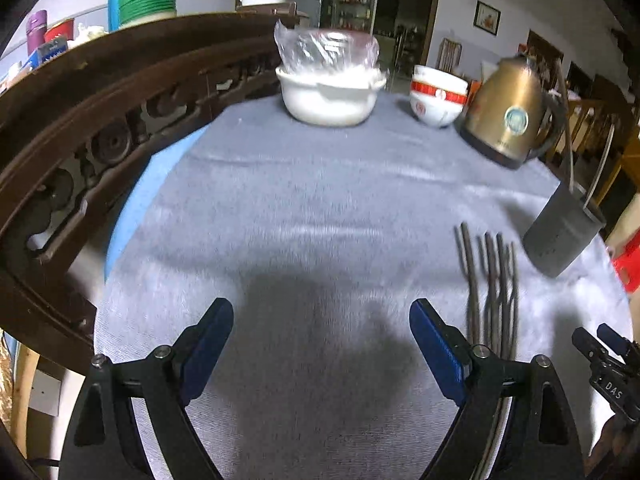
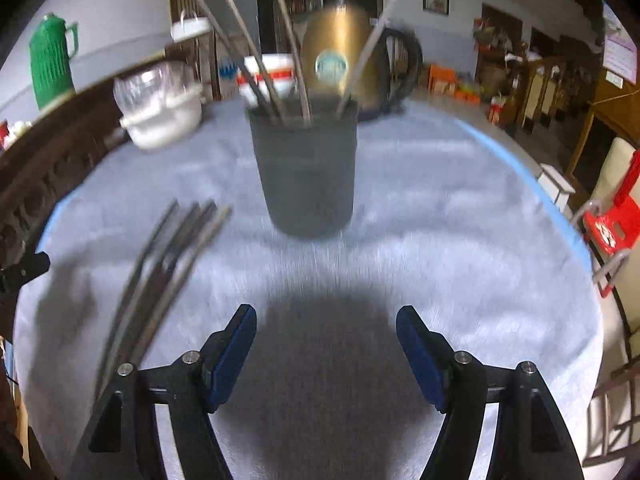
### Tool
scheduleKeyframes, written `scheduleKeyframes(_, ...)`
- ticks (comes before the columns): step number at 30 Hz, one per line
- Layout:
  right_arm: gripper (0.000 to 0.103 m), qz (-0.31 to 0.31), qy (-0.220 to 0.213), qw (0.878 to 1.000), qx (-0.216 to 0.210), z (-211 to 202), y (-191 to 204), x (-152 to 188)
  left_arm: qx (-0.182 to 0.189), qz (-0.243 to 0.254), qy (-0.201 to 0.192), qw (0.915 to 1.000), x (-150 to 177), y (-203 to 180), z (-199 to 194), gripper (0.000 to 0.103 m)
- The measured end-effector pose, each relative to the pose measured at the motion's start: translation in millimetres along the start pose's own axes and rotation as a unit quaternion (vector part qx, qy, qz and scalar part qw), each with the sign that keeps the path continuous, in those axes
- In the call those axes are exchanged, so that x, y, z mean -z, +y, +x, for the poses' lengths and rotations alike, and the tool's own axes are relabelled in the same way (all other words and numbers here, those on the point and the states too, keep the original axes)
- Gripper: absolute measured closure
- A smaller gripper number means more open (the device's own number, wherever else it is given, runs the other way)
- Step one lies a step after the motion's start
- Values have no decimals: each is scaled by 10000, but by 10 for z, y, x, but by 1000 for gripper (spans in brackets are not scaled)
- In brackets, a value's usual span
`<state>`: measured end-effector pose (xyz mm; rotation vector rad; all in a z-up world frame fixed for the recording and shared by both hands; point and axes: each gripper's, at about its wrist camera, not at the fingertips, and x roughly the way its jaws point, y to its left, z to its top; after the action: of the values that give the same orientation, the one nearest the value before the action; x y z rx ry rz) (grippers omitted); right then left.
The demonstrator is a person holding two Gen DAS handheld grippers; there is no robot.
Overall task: Organize utensils
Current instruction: 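Open both grippers over the cup and pull back toward the chopsticks, then grasp a chopstick with the right gripper while the left gripper grasps another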
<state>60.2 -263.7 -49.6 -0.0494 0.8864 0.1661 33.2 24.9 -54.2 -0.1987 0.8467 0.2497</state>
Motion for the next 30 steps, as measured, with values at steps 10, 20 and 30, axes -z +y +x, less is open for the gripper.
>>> scheduleKeyframes(10, 27, 11, 338, 9994, 66, 151, 40, 95, -81, 157, 475, 9987, 110, -96, 198, 13)
scheduleKeyframes(20, 23, -7, 463, 9989, 106, 180, 67, 129, -150, 339, 500, 9981, 148, -118, 227, 10)
scheduleKeyframes(30, 24, 819, 786, 9822, -1494, 131, 219, -230, -90, 363, 471, 9982, 171, -95, 240, 0)
